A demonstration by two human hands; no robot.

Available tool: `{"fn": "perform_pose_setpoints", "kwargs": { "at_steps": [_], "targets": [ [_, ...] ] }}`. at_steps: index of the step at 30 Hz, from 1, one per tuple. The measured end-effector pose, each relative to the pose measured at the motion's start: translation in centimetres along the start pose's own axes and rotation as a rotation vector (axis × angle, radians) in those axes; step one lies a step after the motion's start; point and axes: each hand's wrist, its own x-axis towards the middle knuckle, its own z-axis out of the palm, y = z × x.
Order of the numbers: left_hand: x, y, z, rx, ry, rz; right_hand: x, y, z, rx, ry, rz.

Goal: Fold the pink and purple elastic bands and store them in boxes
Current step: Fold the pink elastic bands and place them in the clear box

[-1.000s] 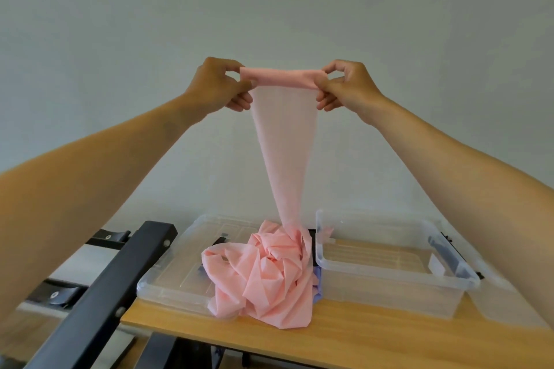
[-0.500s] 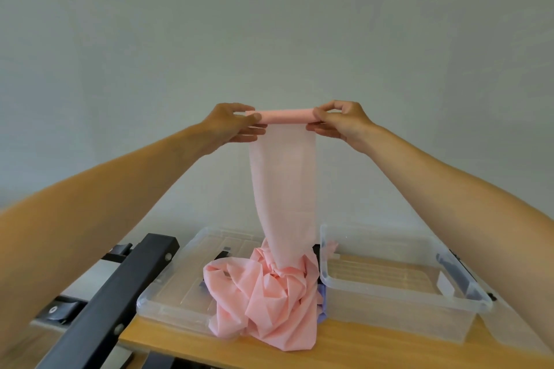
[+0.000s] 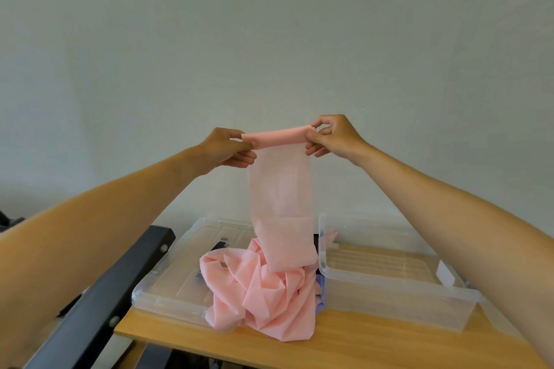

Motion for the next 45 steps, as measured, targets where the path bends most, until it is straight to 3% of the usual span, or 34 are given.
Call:
{"fn": "perform_pose_setpoints", "kwargs": {
  "at_steps": [5,8,16,22,26,31,34,40,45],
  "targets": [
    [0.6,-0.7,0.3,-0.315,-0.025,-0.12,-0.4,1.4,0.9,0.34,0.01,0.143],
    [0.9,-1.5,0.4,-0.295,0.01,-0.104,-0.4,2.4,1.2,0.402,0.01,0.172],
    [1.2,-3.8,0.0,-0.078,-0.022,0.003,-0.3,4.1,1.0,0.107,-0.073,0.044],
    [1.6,-4.1,0.2,0.256,0.091,0.192,-0.9,4.0,1.6,-0.253,-0.106,-0.055],
    [1.1,-4.1,0.8,0.324,0.073,0.22,-1.1,4.3,2.0,-0.056,-0.075,0.018],
    [1.2,-4.2,0.8,-0.029,0.065,0.116,-1.1,4.4,2.4,0.318,-0.053,0.14],
    [1.2,-4.1,0.9,-0.139,0.073,0.078,-0.9,4.4,2.3,0.412,-0.041,0.152],
    [1.1,-5.0,0.8,-0.037,0.095,0.111,-0.6,5.2,2.0,0.229,-0.067,0.096],
    [1.3,-5.5,0.7,0.271,0.119,0.213,-0.5,5.6,2.0,-0.093,-0.066,-0.003]
  ]
}}
